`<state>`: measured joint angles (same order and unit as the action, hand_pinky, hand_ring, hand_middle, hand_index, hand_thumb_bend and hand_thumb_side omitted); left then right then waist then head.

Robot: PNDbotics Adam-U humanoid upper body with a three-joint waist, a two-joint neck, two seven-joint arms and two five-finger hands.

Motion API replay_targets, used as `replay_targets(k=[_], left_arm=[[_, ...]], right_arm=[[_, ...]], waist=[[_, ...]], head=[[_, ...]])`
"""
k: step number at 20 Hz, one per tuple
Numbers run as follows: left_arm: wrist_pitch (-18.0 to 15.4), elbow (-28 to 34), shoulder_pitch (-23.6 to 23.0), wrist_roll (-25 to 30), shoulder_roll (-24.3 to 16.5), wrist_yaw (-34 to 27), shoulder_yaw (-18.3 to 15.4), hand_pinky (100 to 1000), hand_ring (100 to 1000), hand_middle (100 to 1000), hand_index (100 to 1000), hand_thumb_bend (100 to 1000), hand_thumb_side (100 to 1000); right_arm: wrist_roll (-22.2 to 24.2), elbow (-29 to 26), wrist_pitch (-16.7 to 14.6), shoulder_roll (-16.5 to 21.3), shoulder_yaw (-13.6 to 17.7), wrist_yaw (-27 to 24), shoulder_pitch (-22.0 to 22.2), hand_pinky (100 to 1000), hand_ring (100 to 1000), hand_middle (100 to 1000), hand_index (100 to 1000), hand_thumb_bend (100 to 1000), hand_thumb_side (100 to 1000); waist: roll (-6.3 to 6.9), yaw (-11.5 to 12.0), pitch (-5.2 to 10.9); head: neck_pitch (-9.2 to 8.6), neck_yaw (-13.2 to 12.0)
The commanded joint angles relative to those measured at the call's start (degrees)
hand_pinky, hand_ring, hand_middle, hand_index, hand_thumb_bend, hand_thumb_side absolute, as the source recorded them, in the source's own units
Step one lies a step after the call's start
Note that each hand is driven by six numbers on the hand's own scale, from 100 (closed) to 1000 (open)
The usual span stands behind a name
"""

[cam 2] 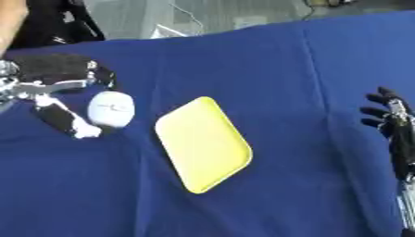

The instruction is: Pick up objects on the table and place them in the box.

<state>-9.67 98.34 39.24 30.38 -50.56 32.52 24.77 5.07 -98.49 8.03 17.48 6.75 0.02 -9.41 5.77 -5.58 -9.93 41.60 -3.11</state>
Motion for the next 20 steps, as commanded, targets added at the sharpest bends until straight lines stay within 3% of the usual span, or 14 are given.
replay_targets(k=[1,20], left_arm=[[-0.21,0.85,3.00,0.98,0.59,-0.62,0.19,896,746,657,757,312,470],[-0.82,-0.02,5.45,1.63,3.18,-0.10,1.30,893,741,639,742,315,474]], right_arm=[[0.18,-0.88,-0.21,1.23,0.14,0.16,-0.33,774,793,843,955,100,960],[0.29,-0.99,-0.15,1.14,0.13,0.11,-0.50,774,793,843,955,100,957]], waist=[[-0.12,-0.10,1.02],[0.07,-0.42,0.66]], head=[[-0.21,0.07],[-0.27,0.26]])
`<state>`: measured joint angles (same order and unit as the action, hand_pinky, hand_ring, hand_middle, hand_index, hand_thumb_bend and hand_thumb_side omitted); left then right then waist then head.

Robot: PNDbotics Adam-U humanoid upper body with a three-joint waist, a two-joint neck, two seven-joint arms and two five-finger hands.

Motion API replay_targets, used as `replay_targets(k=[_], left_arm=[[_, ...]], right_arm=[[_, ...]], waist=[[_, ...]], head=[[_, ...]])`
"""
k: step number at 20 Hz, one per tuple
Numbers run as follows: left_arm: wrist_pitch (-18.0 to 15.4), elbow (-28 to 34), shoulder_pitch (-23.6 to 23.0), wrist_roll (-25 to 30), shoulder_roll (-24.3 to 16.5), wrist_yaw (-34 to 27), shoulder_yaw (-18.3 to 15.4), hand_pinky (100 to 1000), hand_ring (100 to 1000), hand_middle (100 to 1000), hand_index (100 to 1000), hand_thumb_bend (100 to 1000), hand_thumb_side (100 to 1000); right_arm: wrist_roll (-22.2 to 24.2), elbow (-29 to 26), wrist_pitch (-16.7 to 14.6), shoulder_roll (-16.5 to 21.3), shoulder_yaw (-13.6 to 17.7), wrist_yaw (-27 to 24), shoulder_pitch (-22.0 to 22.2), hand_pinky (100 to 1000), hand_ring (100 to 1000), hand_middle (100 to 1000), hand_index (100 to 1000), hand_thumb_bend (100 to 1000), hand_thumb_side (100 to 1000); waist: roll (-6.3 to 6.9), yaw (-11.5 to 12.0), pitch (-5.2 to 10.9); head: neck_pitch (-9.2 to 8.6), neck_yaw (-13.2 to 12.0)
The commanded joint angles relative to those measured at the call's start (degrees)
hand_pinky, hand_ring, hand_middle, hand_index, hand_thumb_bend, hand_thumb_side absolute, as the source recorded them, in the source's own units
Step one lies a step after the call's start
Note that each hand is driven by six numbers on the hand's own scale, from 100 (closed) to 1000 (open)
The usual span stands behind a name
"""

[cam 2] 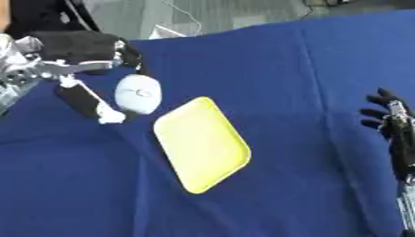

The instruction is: Pick up objects on the table and place them in the box.

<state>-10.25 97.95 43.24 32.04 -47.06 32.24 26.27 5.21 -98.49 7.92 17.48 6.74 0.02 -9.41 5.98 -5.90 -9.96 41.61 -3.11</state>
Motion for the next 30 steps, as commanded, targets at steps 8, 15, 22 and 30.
replay_targets(k=[8,15,22,30], left_arm=[[0.30,-0.82,4.94,-1.40,3.86,2.70,1.46,881,720,618,712,279,390],[-0.62,-2.42,7.59,-0.71,7.77,2.68,3.17,876,716,618,713,260,403],[-0.93,-3.12,8.46,-0.55,9.99,2.21,4.08,873,716,620,716,240,422],[-1.05,-3.66,8.31,-0.28,10.96,1.93,4.64,872,716,622,718,235,444]], right_arm=[[0.26,-0.99,-0.04,1.07,0.05,0.12,-0.59,775,793,843,955,100,957],[0.33,-1.06,-0.06,1.02,0.02,0.11,-0.81,775,793,843,955,100,956],[0.40,-1.11,-0.06,0.96,-0.03,0.10,-1.02,775,793,843,955,100,956],[0.47,-1.12,-0.09,0.94,-0.07,0.06,-1.09,776,794,843,955,100,955]], waist=[[-0.19,-0.20,0.67],[-0.16,-0.48,0.38],[-0.16,-0.72,0.30],[-0.27,-0.67,0.28]], head=[[-0.46,0.14],[-0.59,-0.03],[-0.56,-0.06],[-0.64,-0.04]])
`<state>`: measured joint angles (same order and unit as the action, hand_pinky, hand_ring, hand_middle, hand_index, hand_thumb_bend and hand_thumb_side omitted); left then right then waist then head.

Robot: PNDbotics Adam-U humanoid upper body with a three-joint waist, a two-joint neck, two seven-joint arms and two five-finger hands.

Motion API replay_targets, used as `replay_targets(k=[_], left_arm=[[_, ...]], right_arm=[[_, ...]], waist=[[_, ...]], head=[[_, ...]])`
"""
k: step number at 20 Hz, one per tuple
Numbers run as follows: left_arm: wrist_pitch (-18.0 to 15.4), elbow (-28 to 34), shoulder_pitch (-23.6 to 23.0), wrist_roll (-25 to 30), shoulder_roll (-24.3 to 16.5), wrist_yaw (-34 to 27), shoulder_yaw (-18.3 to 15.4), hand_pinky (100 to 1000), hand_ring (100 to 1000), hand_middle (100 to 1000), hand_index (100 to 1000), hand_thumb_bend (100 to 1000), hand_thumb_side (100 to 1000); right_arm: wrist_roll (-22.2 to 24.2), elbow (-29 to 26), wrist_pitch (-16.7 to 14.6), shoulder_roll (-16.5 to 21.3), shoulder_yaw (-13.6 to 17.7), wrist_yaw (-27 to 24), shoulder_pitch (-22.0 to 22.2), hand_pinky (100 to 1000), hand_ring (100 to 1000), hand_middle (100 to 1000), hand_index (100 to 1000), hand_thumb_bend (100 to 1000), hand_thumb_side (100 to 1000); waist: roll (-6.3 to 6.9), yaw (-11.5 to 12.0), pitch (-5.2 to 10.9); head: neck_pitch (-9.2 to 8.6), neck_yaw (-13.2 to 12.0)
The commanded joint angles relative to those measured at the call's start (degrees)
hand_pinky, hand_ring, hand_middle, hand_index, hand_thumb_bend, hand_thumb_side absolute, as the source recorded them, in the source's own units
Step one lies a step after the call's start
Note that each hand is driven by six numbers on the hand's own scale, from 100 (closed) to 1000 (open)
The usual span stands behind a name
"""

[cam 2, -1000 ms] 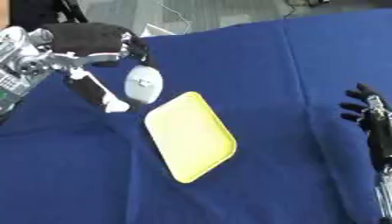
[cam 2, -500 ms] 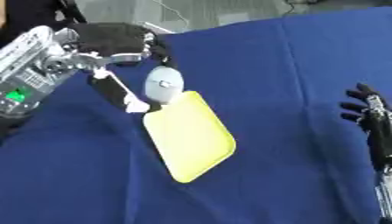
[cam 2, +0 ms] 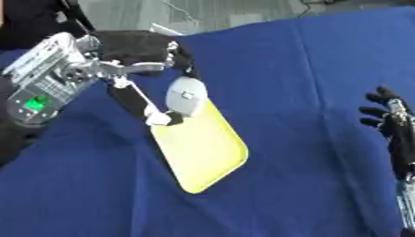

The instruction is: Pick up objects on the table and place them in the box.

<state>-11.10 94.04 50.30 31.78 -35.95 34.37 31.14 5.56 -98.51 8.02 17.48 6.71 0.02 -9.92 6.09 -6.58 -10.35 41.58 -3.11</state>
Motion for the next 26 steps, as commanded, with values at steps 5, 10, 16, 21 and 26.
replay_targets(k=[5,10,16,21,26], left_arm=[[-0.66,-0.57,0.92,0.39,0.55,0.10,0.43,873,720,624,721,241,465],[-1.78,-2.19,0.01,0.84,1.92,1.35,1.67,873,723,627,725,248,496],[-4.16,-5.49,-1.71,1.53,3.44,4.60,3.18,882,745,649,745,278,550],[-6.03,-7.65,-2.70,1.84,4.06,6.58,3.51,888,760,672,766,313,596],[-7.03,-8.70,-3.10,1.77,4.43,7.36,3.63,889,765,679,772,319,605]], right_arm=[[0.20,-1.09,-0.20,0.94,-0.07,0.03,-0.60,776,794,843,955,100,955],[0.33,-1.16,-0.22,0.88,-0.17,0.02,-0.81,776,794,843,955,100,955],[0.36,-1.27,-0.23,0.80,-0.18,-0.01,-1.13,776,794,843,955,100,954],[0.40,-1.29,-0.22,0.79,-0.20,-0.03,-1.20,777,794,843,955,100,954],[0.40,-1.28,-0.22,0.78,-0.19,-0.03,-1.24,777,794,843,955,100,954]], waist=[[-0.39,0.01,0.55],[-0.38,-0.23,0.35],[-0.38,-0.54,0.08],[-0.43,-0.54,-0.03],[-0.49,-0.50,-0.07]], head=[[-0.61,-0.14],[-0.75,-0.25],[-0.97,-0.34],[-1.05,-0.41],[-1.09,-0.43]])
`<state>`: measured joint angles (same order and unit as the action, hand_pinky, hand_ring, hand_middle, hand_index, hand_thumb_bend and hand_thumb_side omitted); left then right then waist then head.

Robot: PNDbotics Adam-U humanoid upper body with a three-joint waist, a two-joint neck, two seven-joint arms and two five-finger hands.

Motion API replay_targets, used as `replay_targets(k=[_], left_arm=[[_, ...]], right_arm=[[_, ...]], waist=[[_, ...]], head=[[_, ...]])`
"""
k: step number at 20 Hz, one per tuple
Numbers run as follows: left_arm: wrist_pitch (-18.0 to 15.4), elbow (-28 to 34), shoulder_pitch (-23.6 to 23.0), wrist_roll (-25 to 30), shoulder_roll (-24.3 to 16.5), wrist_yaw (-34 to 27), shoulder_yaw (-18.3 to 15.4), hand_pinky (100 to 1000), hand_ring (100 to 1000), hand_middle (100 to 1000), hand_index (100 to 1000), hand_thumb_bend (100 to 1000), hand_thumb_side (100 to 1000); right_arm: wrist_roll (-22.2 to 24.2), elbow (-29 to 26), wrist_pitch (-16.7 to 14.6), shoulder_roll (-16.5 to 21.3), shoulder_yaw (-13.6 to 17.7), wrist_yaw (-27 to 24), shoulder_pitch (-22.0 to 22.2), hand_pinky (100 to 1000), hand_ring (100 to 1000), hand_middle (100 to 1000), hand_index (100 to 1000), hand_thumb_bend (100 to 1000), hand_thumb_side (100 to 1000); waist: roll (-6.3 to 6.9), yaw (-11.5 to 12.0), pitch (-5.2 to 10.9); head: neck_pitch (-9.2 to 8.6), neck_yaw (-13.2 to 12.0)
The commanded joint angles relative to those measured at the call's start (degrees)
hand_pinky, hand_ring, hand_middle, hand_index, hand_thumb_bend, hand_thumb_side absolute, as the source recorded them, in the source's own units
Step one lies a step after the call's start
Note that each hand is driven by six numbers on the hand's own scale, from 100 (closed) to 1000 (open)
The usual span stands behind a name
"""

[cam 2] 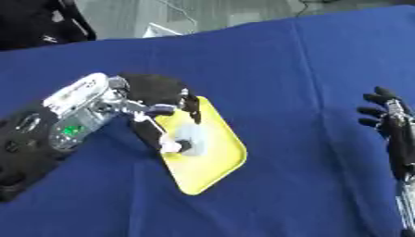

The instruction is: Pick up objects on the table and place them in the box.

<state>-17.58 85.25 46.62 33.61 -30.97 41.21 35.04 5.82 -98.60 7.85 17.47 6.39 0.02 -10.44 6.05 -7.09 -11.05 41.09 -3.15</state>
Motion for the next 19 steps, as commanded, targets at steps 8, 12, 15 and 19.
replay_targets(k=[8,12,15,19], left_arm=[[-1.16,-0.33,0.53,-0.42,-0.36,0.58,-0.26,891,781,721,795,403,715],[-1.52,-0.17,0.61,-0.74,-0.43,0.37,-0.35,892,790,739,808,442,758],[-1.57,-0.17,0.58,-0.84,-0.45,0.27,-0.36,892,790,740,810,438,756],[-1.56,-0.11,0.58,-0.89,-0.46,0.21,-0.37,891,789,741,811,439,753]], right_arm=[[0.19,-1.13,-0.04,0.77,0.10,-0.04,-0.72,777,794,843,955,100,954],[0.22,-1.11,-0.04,0.75,0.10,-0.04,-0.71,777,794,843,955,100,954],[0.25,-1.10,-0.03,0.73,0.08,-0.04,-0.71,777,794,843,955,100,953],[0.26,-1.08,-0.03,0.70,0.08,-0.05,-0.71,777,794,843,955,100,954]], waist=[[-0.47,0.05,0.57],[-0.48,0.10,0.57],[-0.50,0.14,0.59],[-0.54,0.21,0.63]], head=[[-0.58,-0.37],[-0.63,-0.36],[-0.64,-0.37],[-0.77,-0.37]])
